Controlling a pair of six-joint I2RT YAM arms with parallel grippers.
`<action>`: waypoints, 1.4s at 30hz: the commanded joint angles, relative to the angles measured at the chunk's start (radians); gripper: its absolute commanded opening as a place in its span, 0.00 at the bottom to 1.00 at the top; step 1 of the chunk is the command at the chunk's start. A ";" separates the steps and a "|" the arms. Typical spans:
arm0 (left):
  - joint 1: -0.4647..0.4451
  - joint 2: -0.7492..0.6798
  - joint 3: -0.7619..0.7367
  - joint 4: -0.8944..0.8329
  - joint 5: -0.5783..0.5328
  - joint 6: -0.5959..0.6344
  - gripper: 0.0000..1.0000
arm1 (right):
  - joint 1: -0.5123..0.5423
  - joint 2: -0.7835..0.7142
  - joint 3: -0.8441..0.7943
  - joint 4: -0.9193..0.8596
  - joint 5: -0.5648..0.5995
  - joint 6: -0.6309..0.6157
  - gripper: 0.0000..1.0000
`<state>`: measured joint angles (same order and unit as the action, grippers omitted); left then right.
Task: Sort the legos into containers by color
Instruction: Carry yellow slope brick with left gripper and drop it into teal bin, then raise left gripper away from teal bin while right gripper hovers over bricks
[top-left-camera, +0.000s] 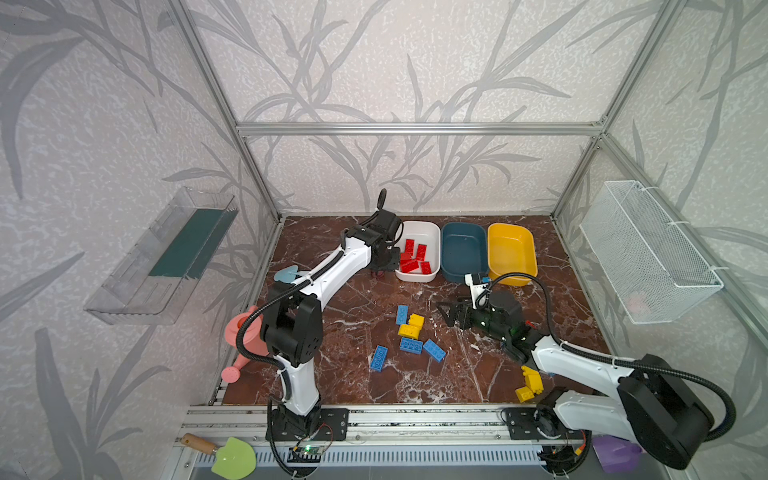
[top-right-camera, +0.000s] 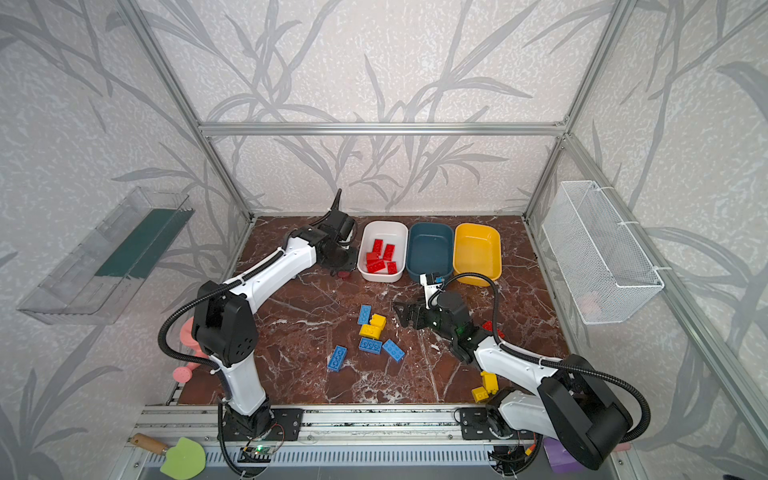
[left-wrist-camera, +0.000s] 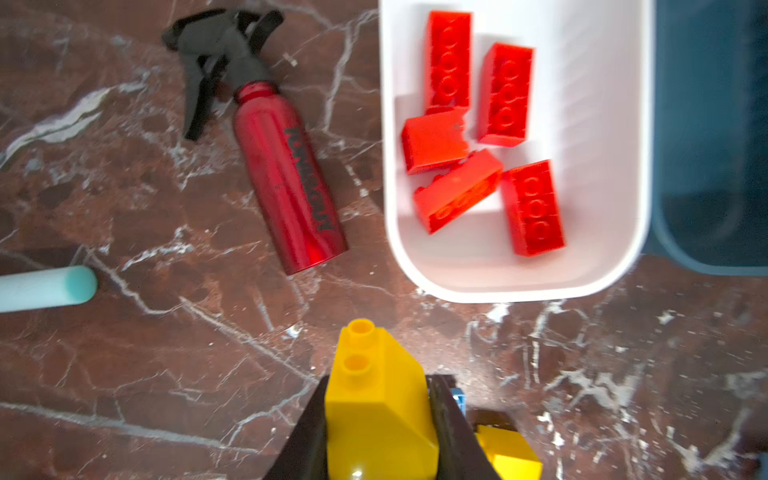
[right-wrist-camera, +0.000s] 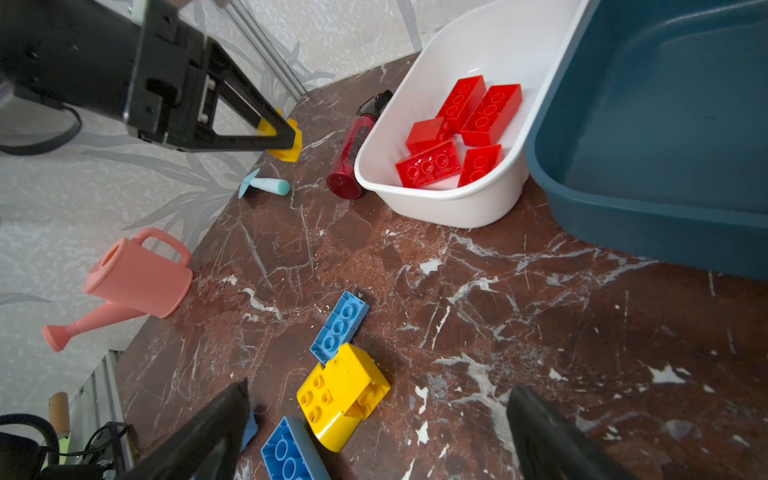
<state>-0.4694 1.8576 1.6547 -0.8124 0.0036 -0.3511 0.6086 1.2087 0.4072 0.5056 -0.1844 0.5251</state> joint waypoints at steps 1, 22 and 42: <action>-0.015 0.044 0.082 -0.018 0.082 0.021 0.28 | 0.003 -0.066 -0.012 -0.030 0.004 0.012 0.97; -0.151 0.580 0.806 -0.053 0.351 0.001 0.28 | 0.005 -0.438 0.068 -0.575 0.087 -0.116 0.97; -0.164 0.702 0.950 -0.036 0.383 -0.030 0.60 | 0.006 -0.391 0.142 -0.705 0.095 -0.161 0.97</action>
<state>-0.6334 2.5896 2.5702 -0.8413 0.3840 -0.3893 0.6094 0.8009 0.5121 -0.1623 -0.0891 0.3836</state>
